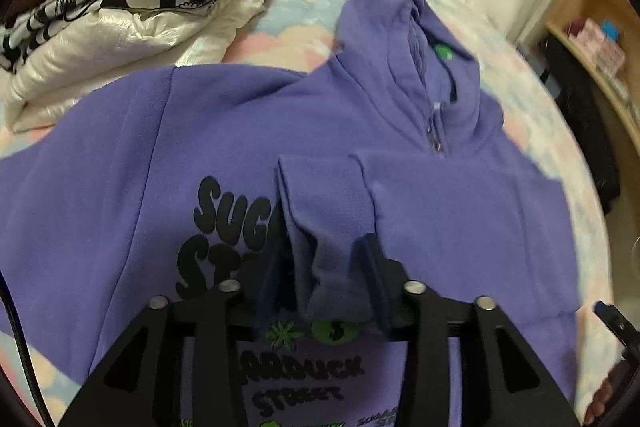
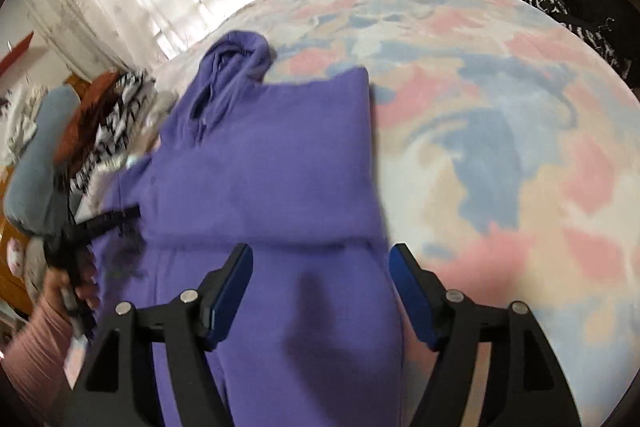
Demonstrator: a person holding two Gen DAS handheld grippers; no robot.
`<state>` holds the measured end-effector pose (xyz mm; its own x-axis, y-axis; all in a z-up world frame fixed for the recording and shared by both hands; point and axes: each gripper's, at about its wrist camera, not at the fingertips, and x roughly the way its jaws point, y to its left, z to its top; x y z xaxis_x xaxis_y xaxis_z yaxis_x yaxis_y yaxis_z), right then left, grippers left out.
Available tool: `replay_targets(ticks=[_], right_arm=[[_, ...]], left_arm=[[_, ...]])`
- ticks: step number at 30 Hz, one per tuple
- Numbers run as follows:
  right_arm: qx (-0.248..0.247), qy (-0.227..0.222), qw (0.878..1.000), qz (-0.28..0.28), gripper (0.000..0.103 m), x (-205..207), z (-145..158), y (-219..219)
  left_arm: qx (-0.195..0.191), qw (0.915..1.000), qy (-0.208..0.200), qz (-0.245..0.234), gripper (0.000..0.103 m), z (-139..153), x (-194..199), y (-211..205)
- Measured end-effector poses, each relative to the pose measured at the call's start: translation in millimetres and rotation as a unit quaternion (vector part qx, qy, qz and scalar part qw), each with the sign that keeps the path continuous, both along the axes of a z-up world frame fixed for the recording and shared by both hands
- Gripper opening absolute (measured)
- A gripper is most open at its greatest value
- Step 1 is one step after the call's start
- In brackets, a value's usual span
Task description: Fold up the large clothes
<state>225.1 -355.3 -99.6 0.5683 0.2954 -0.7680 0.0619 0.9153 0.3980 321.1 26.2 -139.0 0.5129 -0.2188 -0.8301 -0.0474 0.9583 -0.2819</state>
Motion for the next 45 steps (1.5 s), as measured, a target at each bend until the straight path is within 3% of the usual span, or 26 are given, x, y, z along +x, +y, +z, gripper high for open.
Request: replay_targets(ticks=[9, 11, 13, 14, 15, 16, 20, 22, 25, 28, 30, 33, 37, 42, 45], right_arm=[[0.032, 0.022, 0.998, -0.049, 0.071, 107, -27, -20], [0.042, 0.031, 0.997, -0.058, 0.071, 124, -37, -23], [0.052, 0.044, 0.996, -0.066, 0.068, 135, -47, -25], [0.054, 0.045, 0.996, -0.063, 0.061, 138, -51, -24], [0.051, 0.047, 0.996, -0.05, 0.025, 141, -54, -21], [0.041, 0.047, 0.997, -0.038, 0.012, 142, -52, -19], [0.026, -0.034, 0.997, -0.059, 0.011, 126, -28, -26], [0.028, -0.018, 0.997, -0.076, 0.011, 127, -39, -32], [0.021, 0.022, 0.997, -0.076, 0.017, 132, -58, -30], [0.033, 0.032, 0.995, -0.091, 0.029, 122, -44, -37], [0.011, 0.017, 0.996, -0.087, 0.033, 111, -25, -34], [-0.02, -0.009, 0.998, -0.066, 0.039, 91, -2, -23], [-0.03, -0.019, 0.999, -0.012, 0.039, 72, 13, 12], [-0.029, -0.002, 0.998, 0.059, 0.039, 66, -3, 85], [-0.028, 0.018, 0.996, 0.087, 0.039, 66, -22, 119]], left_arm=[[0.004, 1.0, -0.006, -0.006, 0.041, -9, 21, 2], [0.003, 0.9999, -0.004, -0.01, 0.02, -9, 26, -3], [0.007, 0.9999, -0.005, -0.014, 0.009, -6, 31, -8], [0.02, 0.9996, -0.009, -0.015, 0.007, -2, 33, -13], [0.029, 0.9993, -0.017, -0.019, 0.007, 2, 33, -16], [0.034, 0.9988, -0.027, -0.023, 0.005, 7, 33, -20], [0.046, 0.9935, -0.1, -0.028, 0.005, 34, 29, -26], [0.052, 0.995, -0.083, -0.019, 0.006, 25, 35, -24], [0.08, 0.9963, -0.023, -0.018, 0.007, -6, 44, -22], [0.075, 0.9967, -0.03, -0.008, 0.026, -7, 35, -10], [0.059, 0.9979, -0.027, -0.003, 0.028, 0, 30, 1], [0.074, 0.9962, -0.045, 0.01, 0.028, 19, 16, 13], [0.077, 0.9949, -0.066, -0.003, 0.025, 37, 5, 4], [0.065, 0.9958, -0.053, -0.036, 0.025, 34, 7, -35], [0.079, 0.9945, -0.046, -0.051, 0.025, 19, 5, -64]])
